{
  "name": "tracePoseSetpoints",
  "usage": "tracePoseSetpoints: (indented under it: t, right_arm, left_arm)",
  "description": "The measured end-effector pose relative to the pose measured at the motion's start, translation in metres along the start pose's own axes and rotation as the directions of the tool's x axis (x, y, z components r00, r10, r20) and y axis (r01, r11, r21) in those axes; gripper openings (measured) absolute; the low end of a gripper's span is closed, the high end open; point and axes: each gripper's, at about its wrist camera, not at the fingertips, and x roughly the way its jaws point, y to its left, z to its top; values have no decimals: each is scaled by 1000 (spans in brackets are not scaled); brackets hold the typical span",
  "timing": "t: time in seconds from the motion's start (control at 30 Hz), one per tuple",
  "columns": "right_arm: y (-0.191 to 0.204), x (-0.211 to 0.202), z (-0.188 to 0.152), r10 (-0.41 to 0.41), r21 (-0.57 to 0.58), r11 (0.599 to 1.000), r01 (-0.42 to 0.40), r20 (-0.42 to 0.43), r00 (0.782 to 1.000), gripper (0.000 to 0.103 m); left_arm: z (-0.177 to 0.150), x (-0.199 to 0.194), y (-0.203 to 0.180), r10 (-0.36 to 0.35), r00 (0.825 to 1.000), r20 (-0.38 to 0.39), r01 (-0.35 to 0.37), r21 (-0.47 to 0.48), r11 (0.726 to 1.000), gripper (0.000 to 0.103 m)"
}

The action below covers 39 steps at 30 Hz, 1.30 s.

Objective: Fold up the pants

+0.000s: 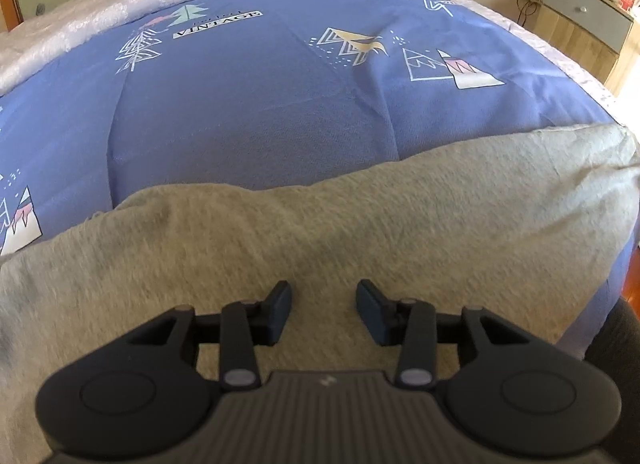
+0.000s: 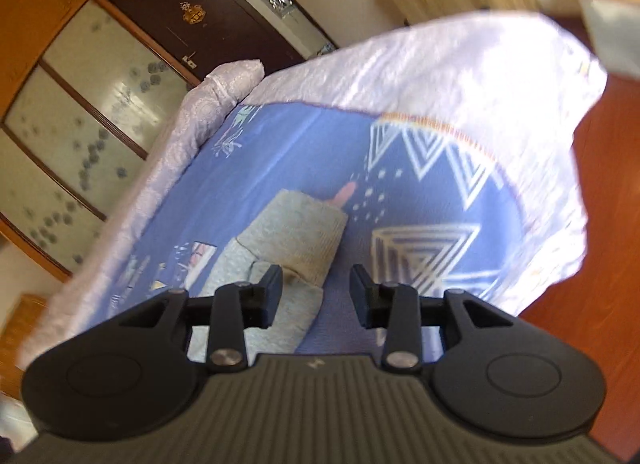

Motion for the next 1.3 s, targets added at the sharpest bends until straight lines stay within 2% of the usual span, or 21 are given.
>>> tracePoseSetpoints:
  t: [0.23, 0.33, 0.4, 0.53, 0.57, 0.63, 0.67, 0.77, 0.87, 0.97, 1.0, 1.07, 1.1, 1.2, 1.27, 1.3]
  right_arm:
    - [6, 14, 2, 69, 34, 997, -69, -5, 998, 41]
    - [9, 20, 5, 89, 32, 996, -89, -6, 996, 45]
    - [11, 30, 6, 97, 28, 995, -97, -2, 995, 52]
    - [11, 39, 7, 107, 33, 994, -108, 18, 994, 53]
    - [11, 41, 8, 110, 37, 993, -111, 19, 994, 51]
    - [14, 41, 8, 93, 18, 996, -93, 0, 996, 27]
    - [16, 44, 9, 86, 8, 996, -86, -28, 996, 20]
    - [30, 32, 7, 99, -20, 995, -99, -8, 995, 18]
    - [62, 15, 0, 148, -130, 981, -145, 10, 989, 17]
    - [107, 5, -17, 209, -291, 934, -207, -26, 978, 17]
    - [124, 3, -28, 233, -346, 908, -235, -48, 971, 17]
    - [155, 3, -51, 265, -446, 850, -281, -99, 959, 17]
    - [170, 6, -65, 272, -490, 818, -303, -134, 953, 17]
    - [204, 19, -108, 251, -607, 717, -344, -235, 939, 17]
    - [221, 28, -139, 204, -687, 641, -342, -277, 939, 18]
    - [228, 31, -153, 184, -723, 599, -344, -295, 938, 18]
  left_arm:
    - [2, 2, -2, 6, 1000, -7, -6, -10, 1000, 40]
    - [2, 2, -3, 12, 1000, -5, -12, -3, 1000, 41]
    - [2, 2, -3, 11, 1000, -4, -11, -1, 1000, 41]
    - [1, 2, -3, 10, 1000, 3, -10, 6, 1000, 43]
    - [1, 2, -3, 11, 1000, 4, -11, 8, 1000, 43]
    - [1, 2, -3, 11, 1000, 3, -12, 8, 1000, 43]
    - [2, 2, -3, 11, 1000, 0, -11, 5, 1000, 43]
    - [7, -5, 2, -7, 1000, 4, 7, -34, 999, 43]
    - [15, -21, 9, -73, 996, 57, 79, -104, 991, 43]
    - [22, -34, 16, -185, 977, 106, 203, -192, 960, 45]
    - [24, -37, 18, -233, 964, 124, 257, -226, 940, 47]
    - [25, -40, 24, -335, 930, 150, 365, -291, 884, 59]
    - [25, -40, 25, -374, 914, 158, 405, -311, 860, 60]
    - [19, -39, 28, -446, 879, 170, 477, -344, 809, 68]
    - [14, -37, 30, -475, 862, 176, 506, -363, 783, 91]
    - [12, -36, 30, -486, 855, 182, 517, -372, 771, 92]
